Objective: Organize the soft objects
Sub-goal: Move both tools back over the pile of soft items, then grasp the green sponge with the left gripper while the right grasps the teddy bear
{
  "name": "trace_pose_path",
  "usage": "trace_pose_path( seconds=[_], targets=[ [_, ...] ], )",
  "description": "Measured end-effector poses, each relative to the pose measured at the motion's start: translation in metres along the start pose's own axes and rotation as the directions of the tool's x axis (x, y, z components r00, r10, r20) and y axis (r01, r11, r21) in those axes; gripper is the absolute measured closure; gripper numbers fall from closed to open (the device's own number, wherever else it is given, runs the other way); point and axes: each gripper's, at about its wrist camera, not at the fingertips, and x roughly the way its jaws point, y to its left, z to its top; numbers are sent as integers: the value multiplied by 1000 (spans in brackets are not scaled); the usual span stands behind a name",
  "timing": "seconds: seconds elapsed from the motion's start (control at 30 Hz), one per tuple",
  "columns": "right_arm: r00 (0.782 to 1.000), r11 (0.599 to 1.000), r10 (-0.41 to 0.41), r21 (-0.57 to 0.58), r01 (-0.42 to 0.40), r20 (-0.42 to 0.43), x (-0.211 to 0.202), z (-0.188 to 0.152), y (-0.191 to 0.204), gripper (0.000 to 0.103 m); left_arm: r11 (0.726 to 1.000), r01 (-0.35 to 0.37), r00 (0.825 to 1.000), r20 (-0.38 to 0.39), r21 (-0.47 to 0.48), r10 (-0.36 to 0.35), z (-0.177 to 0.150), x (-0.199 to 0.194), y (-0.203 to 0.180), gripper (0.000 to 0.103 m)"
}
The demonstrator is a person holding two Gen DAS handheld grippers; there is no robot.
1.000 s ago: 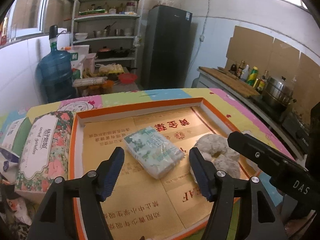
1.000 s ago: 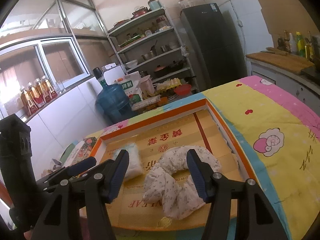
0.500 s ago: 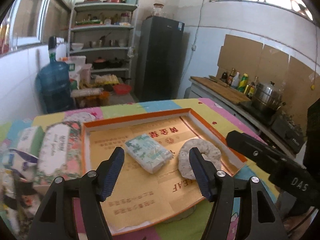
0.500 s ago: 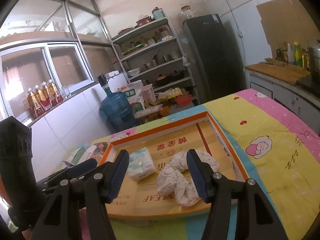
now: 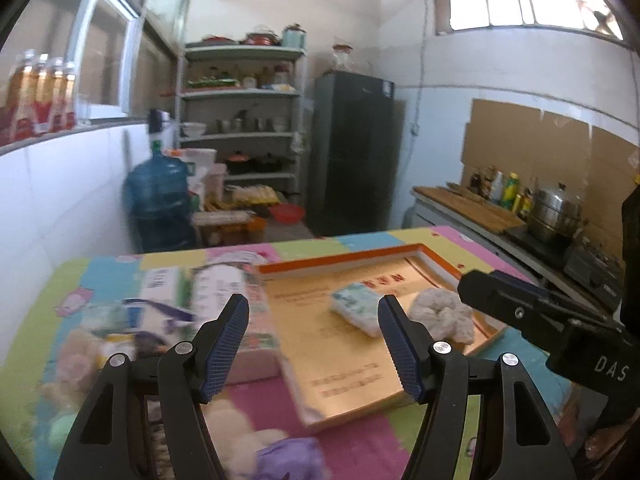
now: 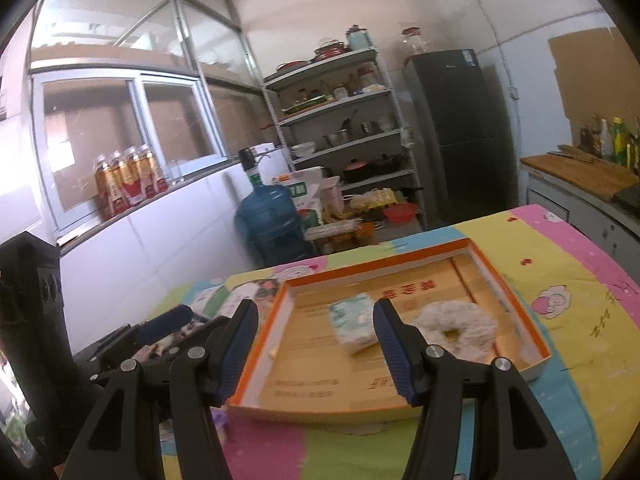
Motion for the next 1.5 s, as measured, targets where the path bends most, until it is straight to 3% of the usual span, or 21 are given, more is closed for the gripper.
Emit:
trace_pose_path(
  seconds=[0.17, 0.33, 0.57, 0.83, 1.13, 1.5],
  targets=[
    [1000, 999, 28, -34, -28, -11, 3, -8, 33, 43, 998, -21, 1000, 7, -59, 22, -3, -24, 36, 34],
    [999, 998, 51, -47, -51, 7, 3, -15, 58, 43, 991, -91, 995, 19, -97, 93, -15, -47, 73, 34],
    [996, 994, 79, -78, -82, -41, 13, -27, 88, 43, 975, -173, 984, 24, -138, 178, -33, -75, 120, 34],
    [987, 979, 127, -150, -140, -94, 24, -42, 118, 43, 958, -221, 973, 22, -184, 229, -53, -95, 149, 34],
    [977, 967, 154, -180, -180, -148, 38, -57, 137, 43, 957, -214, 976, -13, -195, 216, -81, -95, 170, 34],
    [973, 967, 149, -178, -180, -177, 50, -63, 141, 43, 952, -209, 976, -101, -225, 191, -104, -64, 179, 34]
  ],
)
